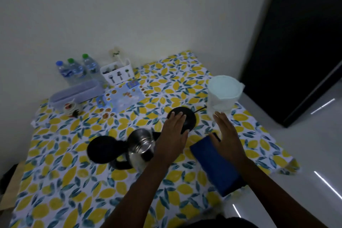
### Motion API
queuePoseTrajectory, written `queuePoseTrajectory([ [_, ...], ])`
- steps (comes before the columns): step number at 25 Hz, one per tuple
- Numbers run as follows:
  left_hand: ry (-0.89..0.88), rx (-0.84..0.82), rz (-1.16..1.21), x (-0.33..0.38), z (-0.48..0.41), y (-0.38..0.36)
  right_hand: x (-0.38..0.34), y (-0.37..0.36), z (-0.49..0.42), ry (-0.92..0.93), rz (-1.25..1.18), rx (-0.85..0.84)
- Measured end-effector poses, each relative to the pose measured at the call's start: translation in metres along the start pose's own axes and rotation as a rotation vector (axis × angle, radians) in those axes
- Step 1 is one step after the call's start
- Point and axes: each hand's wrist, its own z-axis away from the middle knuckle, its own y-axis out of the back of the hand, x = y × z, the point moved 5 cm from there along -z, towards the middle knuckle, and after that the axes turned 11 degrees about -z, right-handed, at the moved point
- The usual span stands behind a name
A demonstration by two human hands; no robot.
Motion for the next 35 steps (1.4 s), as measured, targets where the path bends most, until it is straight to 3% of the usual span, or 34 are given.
queuePoseTrajectory([
  [5,-0.079,-0.034,-0.013,0.054,-0.076,-0.038,0.057,0.068,-0.044,-0.051,-0.057,0.153],
  [9,-0.114,-0.06,-0.041,0.087,-0.131,-0.062,0.099,0.095,-0.091,-0.055,-0.087,0.181],
  [17,-0.05,-0.428,-0.361,0.121,-0.225,-0.118,0.167,0.085,-0.199,-0.401,-0.417,-0.006],
  [21,-0.046,-0.4,-0.46,0.123,-0.223,-0.133,0.2,0.067,-0.208,-0.571,-0.491,-0.221],
  [25,-0.058,-0.389,-0.481,0.122,-0.226,-0.137,0.222,0.052,-0.22,-0.599,-0.423,-0.219],
  [28,-0.079,-0.372,-0.502,0.124,-0.222,-0.138,0.235,0.042,-0.23,-0.718,-0.323,-0.303],
  [35,-0.13,-0.371,-0.542,0.128,-0.213,-0.13,0.231,0.052,-0.193,-0.792,-0.661,-0.027],
])
